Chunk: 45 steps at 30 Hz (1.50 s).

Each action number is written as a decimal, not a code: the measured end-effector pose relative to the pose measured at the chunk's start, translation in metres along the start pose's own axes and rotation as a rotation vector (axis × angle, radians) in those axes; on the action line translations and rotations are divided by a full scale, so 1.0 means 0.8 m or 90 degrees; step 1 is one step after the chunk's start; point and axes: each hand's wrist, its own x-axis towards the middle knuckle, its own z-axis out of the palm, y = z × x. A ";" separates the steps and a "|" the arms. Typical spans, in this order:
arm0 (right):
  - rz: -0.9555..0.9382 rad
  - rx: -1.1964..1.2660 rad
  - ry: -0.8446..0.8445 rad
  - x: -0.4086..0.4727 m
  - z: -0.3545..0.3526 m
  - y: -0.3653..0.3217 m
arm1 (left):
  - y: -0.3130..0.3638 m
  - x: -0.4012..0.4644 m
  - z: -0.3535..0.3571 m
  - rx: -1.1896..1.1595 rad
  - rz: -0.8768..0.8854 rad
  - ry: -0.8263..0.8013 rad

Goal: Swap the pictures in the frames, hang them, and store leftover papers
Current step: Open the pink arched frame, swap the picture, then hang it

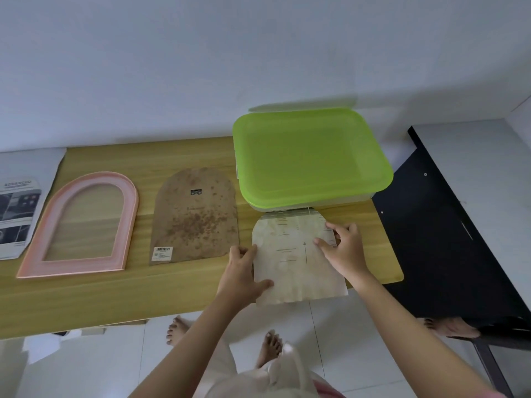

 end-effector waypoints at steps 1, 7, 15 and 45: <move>0.002 -0.001 0.000 0.000 0.000 0.000 | 0.000 0.000 0.000 0.005 0.000 0.000; 0.013 0.006 -0.002 0.001 -0.001 -0.003 | 0.000 0.000 0.001 0.010 0.001 0.007; -0.081 -0.039 0.101 -0.020 0.018 -0.046 | -0.009 -0.020 -0.028 -0.093 0.035 0.064; -0.278 -0.133 -0.206 -0.021 0.522 -0.630 | -0.532 -0.071 -0.514 -0.072 -0.239 0.343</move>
